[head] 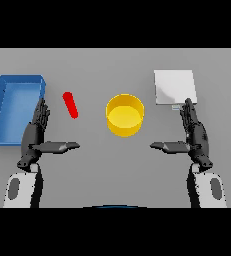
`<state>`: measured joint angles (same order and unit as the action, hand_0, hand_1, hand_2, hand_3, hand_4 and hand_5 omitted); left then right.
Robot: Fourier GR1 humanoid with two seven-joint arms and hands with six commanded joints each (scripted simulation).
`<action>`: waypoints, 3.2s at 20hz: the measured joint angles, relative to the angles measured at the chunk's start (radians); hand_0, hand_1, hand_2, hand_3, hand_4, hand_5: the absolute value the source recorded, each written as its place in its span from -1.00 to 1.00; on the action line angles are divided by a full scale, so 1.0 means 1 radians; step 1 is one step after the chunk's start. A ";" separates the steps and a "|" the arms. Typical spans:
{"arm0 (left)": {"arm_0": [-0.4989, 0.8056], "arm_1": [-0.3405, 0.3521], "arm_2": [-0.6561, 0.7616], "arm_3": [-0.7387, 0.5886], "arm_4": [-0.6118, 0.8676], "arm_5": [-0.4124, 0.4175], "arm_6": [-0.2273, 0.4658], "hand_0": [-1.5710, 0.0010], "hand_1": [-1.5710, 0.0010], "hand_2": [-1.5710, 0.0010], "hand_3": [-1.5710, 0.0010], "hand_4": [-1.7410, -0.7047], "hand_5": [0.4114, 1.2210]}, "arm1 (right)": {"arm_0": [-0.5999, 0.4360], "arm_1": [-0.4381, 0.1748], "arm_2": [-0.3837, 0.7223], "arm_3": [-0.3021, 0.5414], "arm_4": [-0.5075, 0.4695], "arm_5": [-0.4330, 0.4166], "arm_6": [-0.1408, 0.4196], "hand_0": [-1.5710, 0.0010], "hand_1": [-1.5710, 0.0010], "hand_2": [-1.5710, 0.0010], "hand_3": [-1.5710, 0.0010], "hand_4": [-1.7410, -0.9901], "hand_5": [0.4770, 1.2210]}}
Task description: Pick up the red beaker and tilt it to pour out 1 green nut into yellow bowl. Pick up the yellow bowl and place it on the metallic measuring scale.
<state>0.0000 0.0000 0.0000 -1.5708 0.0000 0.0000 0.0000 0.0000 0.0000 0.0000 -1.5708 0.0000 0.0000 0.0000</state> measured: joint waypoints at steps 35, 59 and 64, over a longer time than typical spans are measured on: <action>-0.364 0.068 -0.017 0.428 -0.184 -0.001 -0.017 1.00 1.00 1.00 1.00 0.05 -0.38 | 0.057 -0.080 0.094 -0.106 0.170 0.006 -0.086 1.00 1.00 1.00 1.00 0.35 -0.58; -0.551 -0.010 0.071 0.735 -0.183 0.117 -0.227 -0.86 -0.87 -0.88 -0.83 -0.75 0.86 | 0.057 -0.073 0.083 -0.112 0.145 0.009 -0.076 1.00 1.00 1.00 1.00 0.32 -0.56; -0.550 0.001 0.105 0.638 -0.082 0.044 -0.230 -0.95 -0.96 -0.96 -0.94 -0.92 0.79 | 0.072 -0.076 0.091 -0.113 0.167 0.002 -0.096 1.00 1.00 1.00 1.00 0.35 -0.55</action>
<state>-0.5499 0.0006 0.1047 -0.9328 -0.0820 0.0440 -0.2295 0.0725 -0.0763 0.0908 -1.6842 0.1667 0.0016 -0.0959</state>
